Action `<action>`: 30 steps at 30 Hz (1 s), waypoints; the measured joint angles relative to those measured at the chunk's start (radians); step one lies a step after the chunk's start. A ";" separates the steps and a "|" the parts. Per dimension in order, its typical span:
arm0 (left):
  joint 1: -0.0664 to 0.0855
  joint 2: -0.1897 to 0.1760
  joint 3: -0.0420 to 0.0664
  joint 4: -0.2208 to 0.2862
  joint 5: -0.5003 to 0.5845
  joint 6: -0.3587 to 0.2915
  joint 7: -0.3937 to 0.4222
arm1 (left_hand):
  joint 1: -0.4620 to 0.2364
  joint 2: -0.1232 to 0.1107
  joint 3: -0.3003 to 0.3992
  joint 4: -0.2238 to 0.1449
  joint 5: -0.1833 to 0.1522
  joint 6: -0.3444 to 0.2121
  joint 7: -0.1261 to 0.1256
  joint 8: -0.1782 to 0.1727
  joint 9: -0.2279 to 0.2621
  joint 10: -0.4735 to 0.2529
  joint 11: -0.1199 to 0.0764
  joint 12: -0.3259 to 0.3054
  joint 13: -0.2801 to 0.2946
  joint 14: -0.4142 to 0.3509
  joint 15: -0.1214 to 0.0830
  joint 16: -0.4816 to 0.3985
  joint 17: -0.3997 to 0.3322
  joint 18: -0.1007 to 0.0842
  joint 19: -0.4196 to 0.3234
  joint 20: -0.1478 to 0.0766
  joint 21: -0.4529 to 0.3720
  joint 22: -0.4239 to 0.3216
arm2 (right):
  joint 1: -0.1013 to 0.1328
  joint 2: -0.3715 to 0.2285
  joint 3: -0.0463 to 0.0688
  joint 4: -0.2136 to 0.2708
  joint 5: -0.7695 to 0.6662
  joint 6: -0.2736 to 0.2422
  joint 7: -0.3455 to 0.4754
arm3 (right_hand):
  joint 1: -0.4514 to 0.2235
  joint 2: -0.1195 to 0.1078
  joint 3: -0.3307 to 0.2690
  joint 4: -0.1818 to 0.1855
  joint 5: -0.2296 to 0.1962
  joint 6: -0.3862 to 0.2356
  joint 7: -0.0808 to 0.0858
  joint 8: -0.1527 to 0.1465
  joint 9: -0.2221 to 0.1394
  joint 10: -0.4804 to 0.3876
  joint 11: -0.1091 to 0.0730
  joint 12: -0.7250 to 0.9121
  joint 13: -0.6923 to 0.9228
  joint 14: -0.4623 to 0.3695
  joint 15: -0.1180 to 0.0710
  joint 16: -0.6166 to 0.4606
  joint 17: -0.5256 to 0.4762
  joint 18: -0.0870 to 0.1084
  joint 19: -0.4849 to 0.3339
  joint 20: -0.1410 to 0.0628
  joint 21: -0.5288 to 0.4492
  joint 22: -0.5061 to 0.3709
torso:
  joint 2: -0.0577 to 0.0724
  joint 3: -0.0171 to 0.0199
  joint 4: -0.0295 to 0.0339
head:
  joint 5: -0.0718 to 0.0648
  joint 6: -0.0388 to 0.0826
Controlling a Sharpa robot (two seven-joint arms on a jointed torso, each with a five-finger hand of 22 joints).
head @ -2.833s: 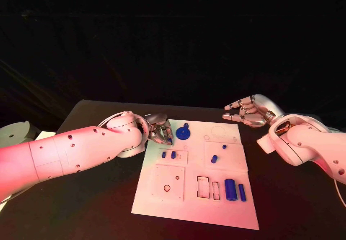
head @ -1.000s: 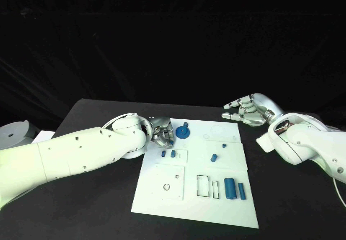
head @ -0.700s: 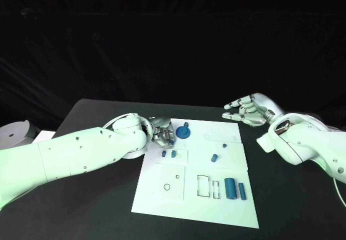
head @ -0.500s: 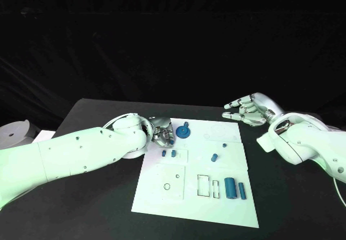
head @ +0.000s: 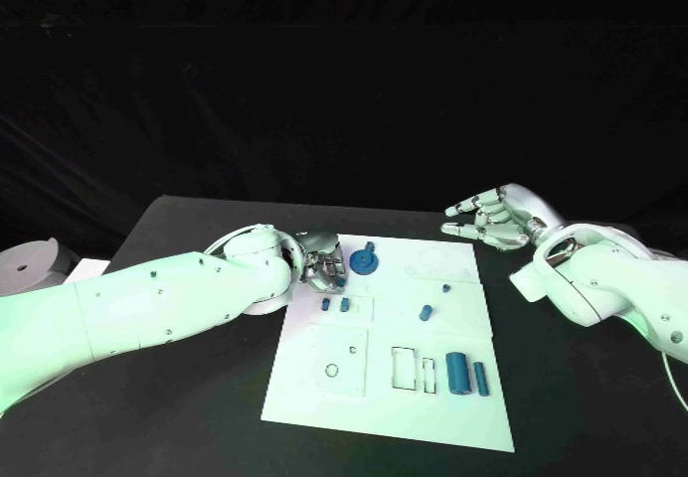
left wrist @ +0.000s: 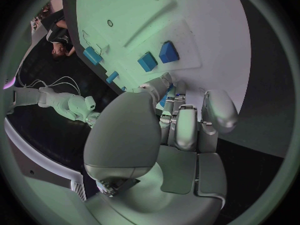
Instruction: Assemble the parts on the task board
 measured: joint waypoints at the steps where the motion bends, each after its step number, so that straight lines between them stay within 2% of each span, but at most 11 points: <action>1: 0.000 0.000 0.000 0.000 0.000 0.000 0.000 | -0.002 -0.002 0.000 0.000 0.000 -0.002 0.002 0.000 -0.001 -0.002 0.001 -0.001 0.000 0.002 0.002 0.000 -0.002 0.000 0.000 0.000 0.000 0.000 | 0.000 0.000 0.000 0.000 0.000 0.000 0.000 | 0.000 0.000 0.000 0.000 0.000 0.000 0.000 0.000 0.000 0.000 0.000 0.000 0.000 0.000 0.000 0.000 0.000 0.000 0.000 0.000 0.000 0.000 | 0.000 0.0000 0.0001 | 0.000 0.000; 18: 0.001 -0.003 0.001 -0.001 0.000 -0.004 0.000 | -0.007 -0.007 -0.003 -0.003 0.000 -0.010 0.004 -0.006 -0.003 -0.013 0.005 -0.012 0.000 -0.001 0.004 -0.005 -0.006 0.000 -0.004 0.004 0.000 0.001 | -0.002 0.001 0.000 -0.002 0.000 0.001 0.000 | 0.000 0.000 0.000 0.000 0.000 0.000 0.000 0.000 0.000 0.000 0.000 0.000 0.000 0.000 0.000 0.000 0.000 0.000 0.000 0.000 0.000 0.000 | 0.000 0.0002 0.0003 | 0.000 -0.001; 21: 0.001 -0.006 0.001 -0.001 0.000 -0.005 0.000 | -0.018 -0.023 -0.011 -0.007 0.000 -0.018 0.010 -0.009 -0.005 -0.023 0.010 -0.012 -0.001 0.000 0.007 -0.005 -0.013 0.000 -0.004 0.004 -0.009 -0.002 | -0.002 0.001 0.000 -0.002 0.000 0.001 0.000 | 0.000 0.000 0.000 0.000 0.000 0.000 0.000 0.000 0.000 0.000 0.000 0.000 0.000 0.000 0.000 0.000 0.000 0.000 0.000 0.000 0.000 0.000 | 0.000 0.0002 0.0003 | 0.000 -0.002; 24: 0.001 -0.010 0.002 0.000 0.000 -0.006 0.000 | -0.027 -0.046 -0.035 -0.007 0.000 -0.037 0.014 -0.011 -0.006 -0.044 0.014 -0.015 -0.001 -0.002 0.013 -0.013 -0.025 0.000 -0.011 0.011 -0.032 -0.020 | -0.002 0.000 0.000 -0.003 0.000 0.001 0.000 | 0.000 0.000 0.000 0.000 0.000 0.000 0.000 0.000 0.000 0.000 0.000 0.000 0.000 0.000 0.000 0.000 0.000 0.000 0.000 0.000 0.000 0.000 | 0.000 0.0002 0.0005 | 0.000 -0.002; 26: 0.002 -0.013 0.002 0.002 0.000 -0.007 0.000 | -0.035 -0.054 -0.065 -0.009 0.000 -0.066 0.017 -0.011 -0.007 -0.072 0.019 -0.017 -0.002 0.002 0.019 -0.019 -0.036 0.000 -0.018 0.018 -0.065 -0.044 | -0.003 0.000 0.000 -0.003 0.000 0.001 0.000 | 0.000 0.000 0.000 0.000 0.000 0.000 0.000 0.000 0.000 0.000 0.000 0.000 0.000 0.000 0.000 0.000 0.000 0.000 0.000 0.000 0.000 0.000 | 0.000 0.0002 0.0006 | 0.000 -0.002; 28: 0.002 -0.017 0.003 0.003 0.000 -0.010 0.001 | -0.033 -0.052 -0.110 -0.013 0.000 -0.098 0.023 -0.011 -0.007 -0.109 0.027 -0.018 -0.006 0.000 0.025 -0.020 -0.044 0.000 -0.024 0.024 -0.098 -0.070 | -0.003 0.000 0.000 -0.003 0.000 0.001 0.000 | 0.000 0.000 0.000 0.000 0.000 0.000 0.000 0.000 0.000 0.000 0.000 0.000 0.000 0.000 0.000 0.000 0.000 0.000 0.000 0.000 0.000 0.000 | 0.000 -0.0003 0.0006 | 0.000 -0.002; 30: 0.003 -0.022 0.003 0.004 0.000 -0.016 0.001 | -0.016 -0.035 -0.170 -0.014 0.000 -0.123 0.030 -0.011 -0.007 -0.149 0.035 -0.018 -0.006 0.002 0.030 -0.024 -0.053 0.000 -0.030 0.030 -0.134 -0.097 | -0.003 0.001 0.000 -0.004 0.000 0.001 0.000 | 0.000 0.000 0.000 0.000 0.000 0.000 0.000 0.000 0.000 0.000 0.000 0.000 0.000 0.000 0.000 0.000 0.000 0.000 0.000 0.000 0.000 0.000 | 0.000 -0.0004 0.0006 | -0.001 -0.002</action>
